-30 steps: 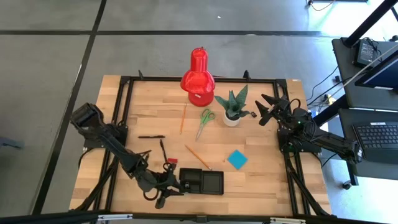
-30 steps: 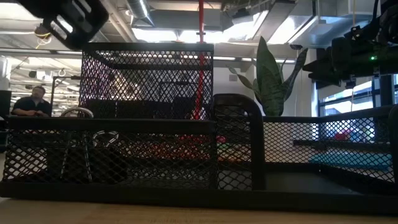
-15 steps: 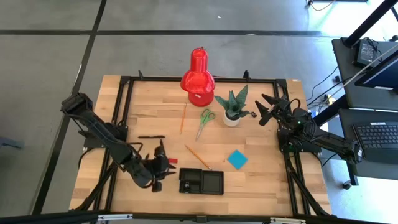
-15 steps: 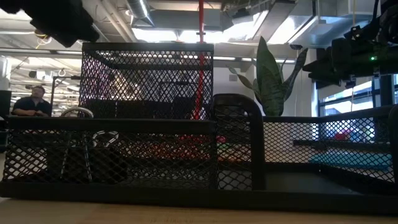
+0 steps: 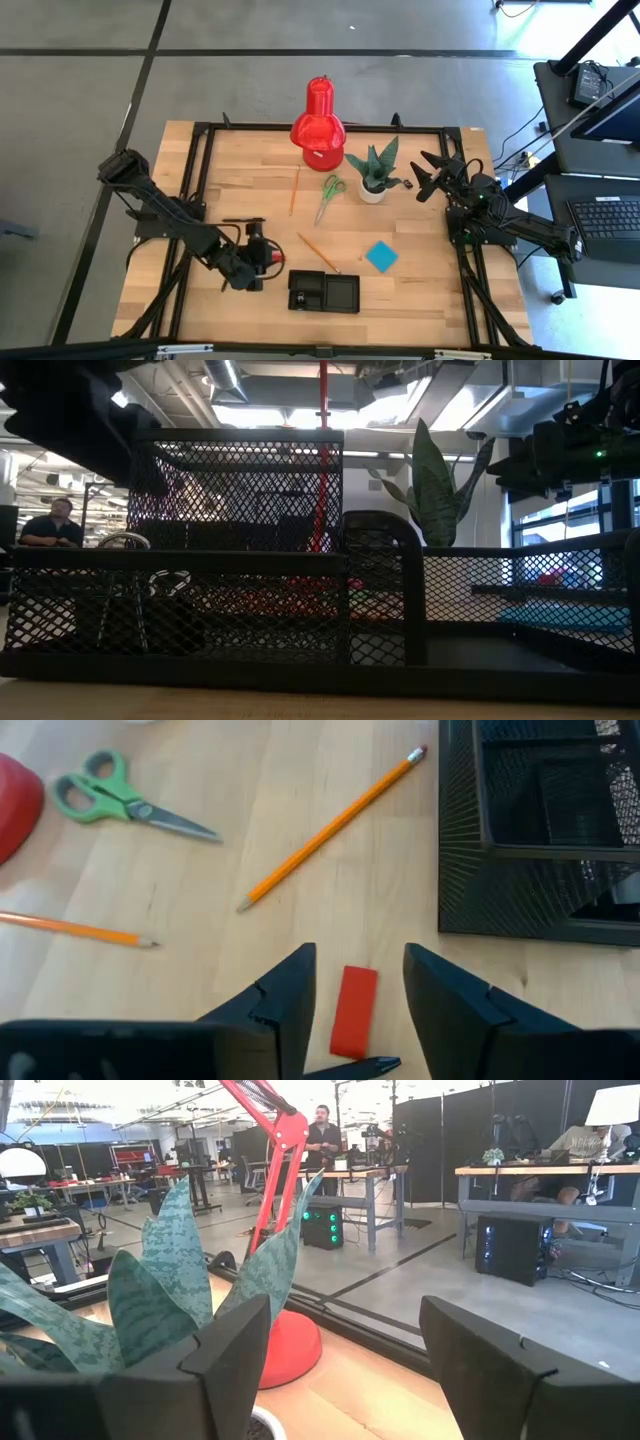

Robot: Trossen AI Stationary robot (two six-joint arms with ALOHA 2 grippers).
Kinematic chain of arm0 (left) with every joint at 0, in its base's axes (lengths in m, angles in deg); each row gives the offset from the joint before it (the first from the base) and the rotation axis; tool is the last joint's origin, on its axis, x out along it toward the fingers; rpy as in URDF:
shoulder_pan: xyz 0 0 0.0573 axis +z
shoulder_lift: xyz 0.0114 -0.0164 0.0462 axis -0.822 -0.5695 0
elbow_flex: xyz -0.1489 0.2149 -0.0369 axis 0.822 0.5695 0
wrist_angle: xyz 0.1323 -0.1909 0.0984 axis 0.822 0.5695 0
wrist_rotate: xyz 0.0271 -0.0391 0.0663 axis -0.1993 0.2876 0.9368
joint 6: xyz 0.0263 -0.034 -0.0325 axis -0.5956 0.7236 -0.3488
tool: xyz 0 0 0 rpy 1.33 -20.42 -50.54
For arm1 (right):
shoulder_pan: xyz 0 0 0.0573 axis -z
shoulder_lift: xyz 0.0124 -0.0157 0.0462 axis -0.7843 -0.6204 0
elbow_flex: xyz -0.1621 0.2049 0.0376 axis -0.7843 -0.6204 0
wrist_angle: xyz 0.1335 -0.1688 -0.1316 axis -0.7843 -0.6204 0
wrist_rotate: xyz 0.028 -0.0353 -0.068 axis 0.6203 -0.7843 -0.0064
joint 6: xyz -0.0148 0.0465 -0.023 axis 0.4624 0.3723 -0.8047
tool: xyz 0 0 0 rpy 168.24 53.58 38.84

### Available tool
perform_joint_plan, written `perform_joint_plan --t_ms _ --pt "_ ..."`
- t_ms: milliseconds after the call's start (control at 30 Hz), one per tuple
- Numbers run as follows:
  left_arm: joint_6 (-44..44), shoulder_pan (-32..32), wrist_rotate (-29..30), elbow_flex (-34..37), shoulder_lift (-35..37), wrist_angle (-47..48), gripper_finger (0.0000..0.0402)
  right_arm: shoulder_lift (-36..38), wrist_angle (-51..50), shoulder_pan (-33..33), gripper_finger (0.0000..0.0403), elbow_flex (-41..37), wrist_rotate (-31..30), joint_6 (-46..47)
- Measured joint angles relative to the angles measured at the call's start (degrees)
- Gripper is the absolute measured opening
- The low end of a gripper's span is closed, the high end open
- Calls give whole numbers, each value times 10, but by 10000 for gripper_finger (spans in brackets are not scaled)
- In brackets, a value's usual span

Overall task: Pick and place office supplies into organizer
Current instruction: Put the red eraser into the desk organizer

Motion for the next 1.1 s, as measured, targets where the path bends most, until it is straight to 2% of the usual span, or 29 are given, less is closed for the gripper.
perform_joint_plan --t_ms 233,467,667,1100 --pt "2 34 -50 14 0 -5 159 0 0 0 260 0 0 0" --pt "-38 58 -106 15 -2 -1 159 0 0 0 260 0 0 1" --pt "-45 73 -113 15 -13 -2 159 0 0 0 260 0 0 2" --pt "-45 81 -156 15 -99 -25 159 0 0 0 260 0 0 1"
